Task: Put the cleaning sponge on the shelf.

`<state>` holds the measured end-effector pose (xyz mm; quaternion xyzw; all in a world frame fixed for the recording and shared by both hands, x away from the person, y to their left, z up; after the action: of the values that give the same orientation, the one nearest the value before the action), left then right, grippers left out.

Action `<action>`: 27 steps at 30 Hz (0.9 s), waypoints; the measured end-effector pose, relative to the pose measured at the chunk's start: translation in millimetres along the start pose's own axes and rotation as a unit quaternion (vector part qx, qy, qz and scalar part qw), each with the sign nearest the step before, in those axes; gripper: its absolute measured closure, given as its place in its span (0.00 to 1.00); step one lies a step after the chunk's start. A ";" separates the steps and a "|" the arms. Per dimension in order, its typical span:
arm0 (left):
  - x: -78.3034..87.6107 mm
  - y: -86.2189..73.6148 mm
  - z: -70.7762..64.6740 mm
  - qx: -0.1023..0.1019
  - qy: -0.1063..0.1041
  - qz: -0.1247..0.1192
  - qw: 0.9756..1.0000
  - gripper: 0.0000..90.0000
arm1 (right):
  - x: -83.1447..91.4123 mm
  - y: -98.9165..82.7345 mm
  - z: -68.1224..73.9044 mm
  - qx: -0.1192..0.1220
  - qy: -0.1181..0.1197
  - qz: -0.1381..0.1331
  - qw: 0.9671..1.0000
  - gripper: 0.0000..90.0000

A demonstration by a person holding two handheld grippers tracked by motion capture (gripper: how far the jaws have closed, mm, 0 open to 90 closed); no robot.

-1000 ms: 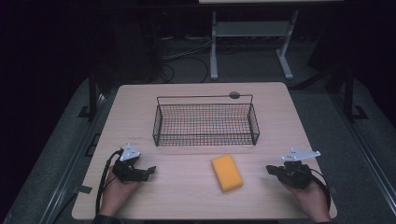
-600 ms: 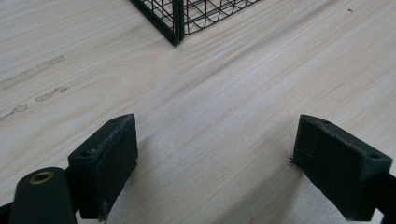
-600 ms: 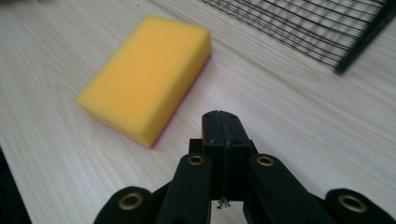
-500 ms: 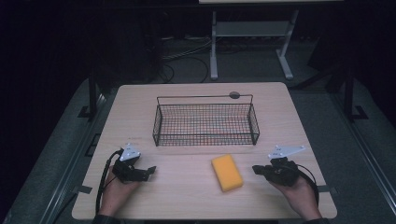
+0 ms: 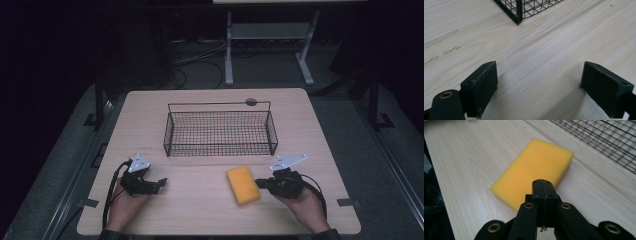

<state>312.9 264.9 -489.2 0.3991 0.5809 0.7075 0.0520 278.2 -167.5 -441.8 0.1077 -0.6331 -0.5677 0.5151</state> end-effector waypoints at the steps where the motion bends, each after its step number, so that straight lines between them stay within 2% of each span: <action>1: 0.0 0.0 0.0 0.000 0.000 0.000 1.000 0.15 | -1.5 0.7 1.3 0.001 0.002 -0.001 1.000 1.00; 13: 0.0 0.0 0.0 0.000 0.000 0.000 1.000 0.15 | -23.2 9.9 22.6 0.016 0.041 0.001 0.999 1.00; 27: 0.0 0.0 0.1 -0.001 0.000 0.000 1.000 0.15 | -47.7 10.7 44.5 0.032 0.077 0.021 0.996 1.00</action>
<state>313.0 265.0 -489.2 0.3994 0.5803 0.7078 0.0522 269.8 -102.5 -450.4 0.1537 -0.6114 -0.5265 0.5704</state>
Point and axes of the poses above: each handheld gripper's, and its own axes: x roughly backward along the jaws, y roughly out of its top, z roughly to its left, the point moved 2 cm from there along -x, roughly forward along the jaws, and after that the axes turned 13 degrees about -z, right-handed, at the moved point
